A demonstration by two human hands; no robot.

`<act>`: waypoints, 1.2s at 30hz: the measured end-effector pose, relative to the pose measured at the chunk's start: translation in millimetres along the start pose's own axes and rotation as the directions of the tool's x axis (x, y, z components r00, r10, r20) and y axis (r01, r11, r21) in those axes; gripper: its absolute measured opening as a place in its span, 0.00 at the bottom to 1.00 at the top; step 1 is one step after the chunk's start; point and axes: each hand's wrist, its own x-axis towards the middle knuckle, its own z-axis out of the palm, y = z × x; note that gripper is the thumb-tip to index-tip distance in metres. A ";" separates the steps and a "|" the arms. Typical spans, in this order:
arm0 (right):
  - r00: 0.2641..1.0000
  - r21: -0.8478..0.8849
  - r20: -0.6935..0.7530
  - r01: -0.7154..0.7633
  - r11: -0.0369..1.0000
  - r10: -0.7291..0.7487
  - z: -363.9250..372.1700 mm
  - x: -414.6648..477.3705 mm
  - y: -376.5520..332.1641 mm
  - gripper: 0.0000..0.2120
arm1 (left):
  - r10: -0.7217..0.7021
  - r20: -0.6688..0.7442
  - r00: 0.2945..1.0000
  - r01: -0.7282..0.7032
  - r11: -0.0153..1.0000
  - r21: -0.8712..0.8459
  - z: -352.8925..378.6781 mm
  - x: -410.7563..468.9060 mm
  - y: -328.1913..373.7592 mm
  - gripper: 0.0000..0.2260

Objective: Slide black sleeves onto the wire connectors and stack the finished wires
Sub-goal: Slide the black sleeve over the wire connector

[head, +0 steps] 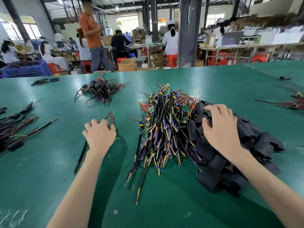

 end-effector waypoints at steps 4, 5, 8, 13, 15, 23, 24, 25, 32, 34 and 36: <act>0.998 -0.038 0.053 -0.030 0.999 0.032 2.9 0.6 4.8 0.15 | 0.075 0.095 0.993 -0.083 0.994 0.077 5.2 -3.7 -1.0 0.14; 0.998 -0.047 0.059 -0.034 0.998 0.037 3.2 0.6 5.2 0.15 | 0.056 0.095 0.994 -0.063 0.995 0.074 5.2 -2.9 -3.6 0.14; 0.995 -0.090 0.071 -0.057 0.994 0.063 3.4 1.6 6.6 0.15 | 0.002 0.039 0.999 -0.003 1.000 0.011 -0.4 -0.7 -1.0 0.15; 0.985 -0.234 0.145 -0.053 0.971 0.089 5.8 3.2 10.6 0.16 | 0.081 -0.044 0.996 -0.092 0.866 -0.491 -25.2 0.8 55.0 0.09; 0.979 -0.244 0.187 -0.037 0.969 0.084 7.6 2.4 11.2 0.17 | 0.211 -0.037 0.977 -0.193 0.792 -0.580 -33.0 2.4 92.3 0.09; 0.954 -0.218 0.300 0.094 0.971 -0.025 6.3 1.2 11.4 0.16 | 0.342 0.134 0.930 -0.269 0.883 -0.385 -31.7 33.5 191.6 0.09; 0.948 -0.232 0.316 0.114 0.966 -0.036 5.9 1.1 11.5 0.16 | 0.343 0.111 0.933 -0.278 0.881 -0.383 -31.7 33.7 193.4 0.08; 0.943 -0.251 0.328 0.137 0.958 -0.049 5.5 0.9 11.3 0.17 | 0.347 0.083 0.934 -0.292 0.877 -0.382 -31.9 34.4 194.3 0.07; 0.897 -0.331 0.433 0.255 0.909 -0.094 3.8 -1.3 10.6 0.14 | 0.381 -0.030 0.924 -0.365 0.858 -0.361 -32.4 31.2 199.5 0.06; 0.889 -0.338 0.448 0.269 0.902 -0.097 3.6 -1.5 9.7 0.13 | 0.342 0.079 0.936 -0.287 0.876 -0.386 -32.9 31.9 203.8 0.13; 0.881 -0.347 0.462 0.286 0.893 -0.102 3.3 -1.2 9.1 0.12 | 0.285 0.154 0.946 -0.189 0.871 -0.453 -34.0 36.4 206.2 0.19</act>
